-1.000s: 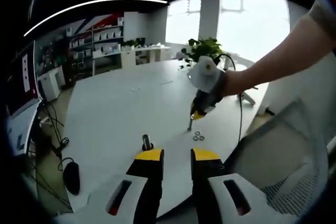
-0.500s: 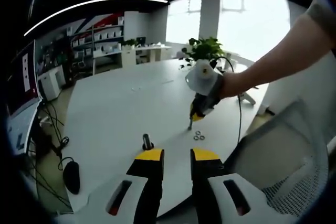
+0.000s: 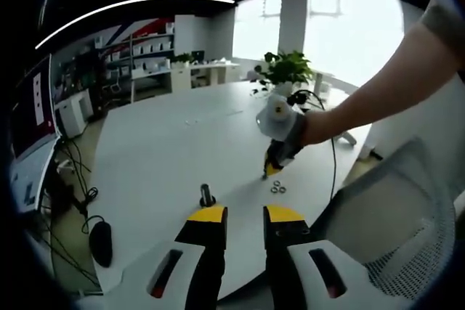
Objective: Place the washer onto the threaded stud by aligning its center hole with the stud, sliding it down to the base, and recovering from edge contact or off-axis alignment until the washer reaches the visible bottom stop.
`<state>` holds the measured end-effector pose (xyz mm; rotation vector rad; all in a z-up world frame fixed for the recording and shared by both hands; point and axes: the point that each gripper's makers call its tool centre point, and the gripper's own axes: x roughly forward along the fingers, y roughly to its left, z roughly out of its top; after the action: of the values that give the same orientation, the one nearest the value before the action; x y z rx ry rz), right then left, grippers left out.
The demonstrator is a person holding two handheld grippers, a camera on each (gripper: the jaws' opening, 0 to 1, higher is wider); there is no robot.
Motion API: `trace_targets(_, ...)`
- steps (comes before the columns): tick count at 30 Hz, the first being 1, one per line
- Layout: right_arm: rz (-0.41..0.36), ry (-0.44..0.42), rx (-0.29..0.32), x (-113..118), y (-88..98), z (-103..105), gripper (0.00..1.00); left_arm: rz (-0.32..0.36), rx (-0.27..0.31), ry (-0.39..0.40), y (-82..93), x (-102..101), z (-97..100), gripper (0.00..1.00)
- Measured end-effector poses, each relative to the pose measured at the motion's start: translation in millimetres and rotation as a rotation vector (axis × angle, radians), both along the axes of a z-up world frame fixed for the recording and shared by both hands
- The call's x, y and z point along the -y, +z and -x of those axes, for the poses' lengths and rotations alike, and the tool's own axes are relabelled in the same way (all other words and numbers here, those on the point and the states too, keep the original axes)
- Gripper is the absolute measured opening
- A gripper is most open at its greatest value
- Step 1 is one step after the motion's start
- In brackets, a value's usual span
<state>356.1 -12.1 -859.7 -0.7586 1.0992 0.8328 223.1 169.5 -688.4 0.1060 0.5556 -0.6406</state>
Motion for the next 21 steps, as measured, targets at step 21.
trace_targets(21, 0.042, -0.028, -0.03, 9.2, -13.6, 2.6, 0.15, -0.002, -0.007, 0.014, -2.0, -2.5, -0.4, 0.17)
